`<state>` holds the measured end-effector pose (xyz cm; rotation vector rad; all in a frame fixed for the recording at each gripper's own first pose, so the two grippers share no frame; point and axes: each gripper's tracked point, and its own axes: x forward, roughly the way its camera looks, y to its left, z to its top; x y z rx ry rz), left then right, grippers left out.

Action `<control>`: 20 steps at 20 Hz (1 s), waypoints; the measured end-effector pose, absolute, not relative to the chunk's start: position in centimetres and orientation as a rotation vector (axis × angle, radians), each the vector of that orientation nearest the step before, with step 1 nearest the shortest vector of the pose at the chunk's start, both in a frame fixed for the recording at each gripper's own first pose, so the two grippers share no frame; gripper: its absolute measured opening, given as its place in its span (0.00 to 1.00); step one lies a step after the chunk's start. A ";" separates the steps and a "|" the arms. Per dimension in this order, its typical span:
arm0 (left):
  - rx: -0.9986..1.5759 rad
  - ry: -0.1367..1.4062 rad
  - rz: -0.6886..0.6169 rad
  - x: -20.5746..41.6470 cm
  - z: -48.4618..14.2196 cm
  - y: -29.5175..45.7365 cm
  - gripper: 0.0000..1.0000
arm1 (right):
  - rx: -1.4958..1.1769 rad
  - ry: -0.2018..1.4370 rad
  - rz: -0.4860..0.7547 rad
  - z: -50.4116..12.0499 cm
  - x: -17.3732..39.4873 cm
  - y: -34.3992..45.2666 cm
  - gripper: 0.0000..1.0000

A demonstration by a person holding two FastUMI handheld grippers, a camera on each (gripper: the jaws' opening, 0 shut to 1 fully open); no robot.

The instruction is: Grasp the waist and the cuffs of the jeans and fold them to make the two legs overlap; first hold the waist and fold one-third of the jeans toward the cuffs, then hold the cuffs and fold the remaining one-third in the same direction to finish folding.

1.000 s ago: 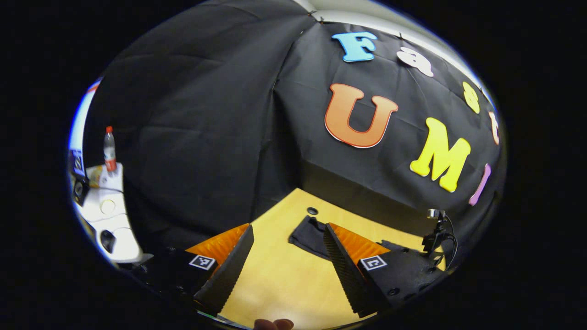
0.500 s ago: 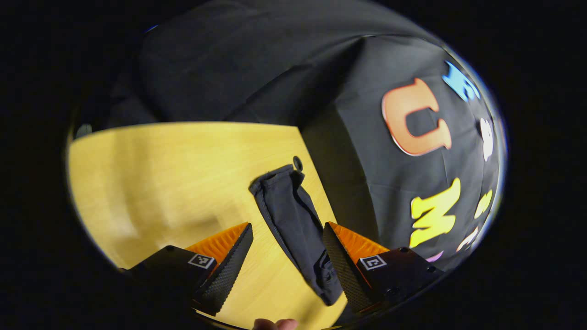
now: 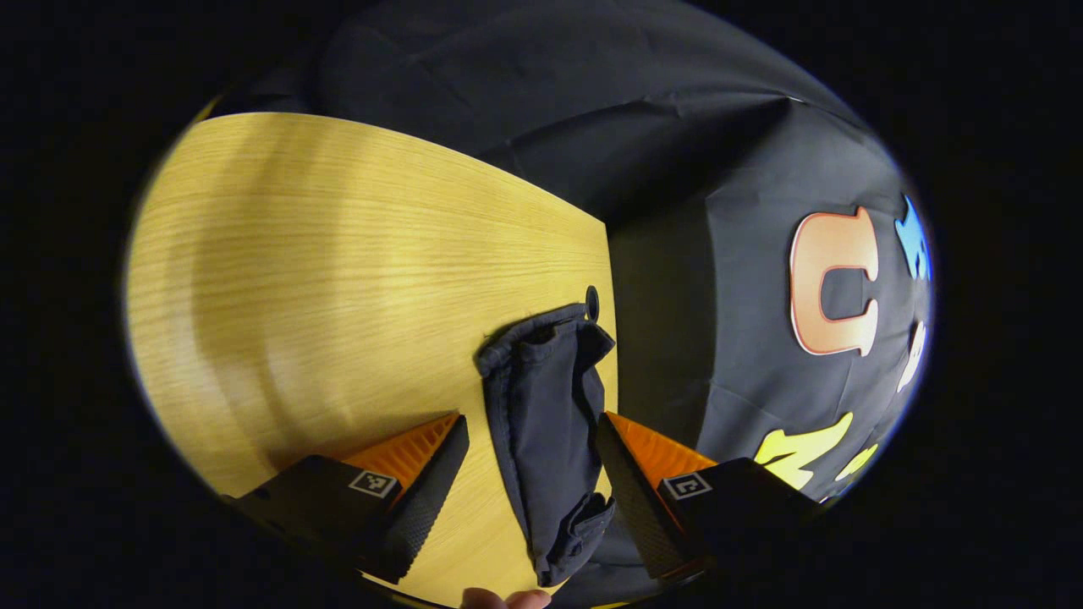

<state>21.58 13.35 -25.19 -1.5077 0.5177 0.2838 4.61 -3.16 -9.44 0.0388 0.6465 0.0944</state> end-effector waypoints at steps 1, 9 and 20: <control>-1.508 0.507 0.277 22.2 -25.2 13.4 0.98 | 0.048 0.657 0.085 -9.6 4.7 -3.5 0.95; -1.574 0.443 0.258 26.8 -26.5 13.4 0.73 | 0.122 0.701 0.019 -11.0 4.0 -5.3 0.95; -1.439 0.445 0.233 27.4 -24.1 12.8 0.08 | 0.109 0.667 0.014 -10.2 0.8 -6.7 0.95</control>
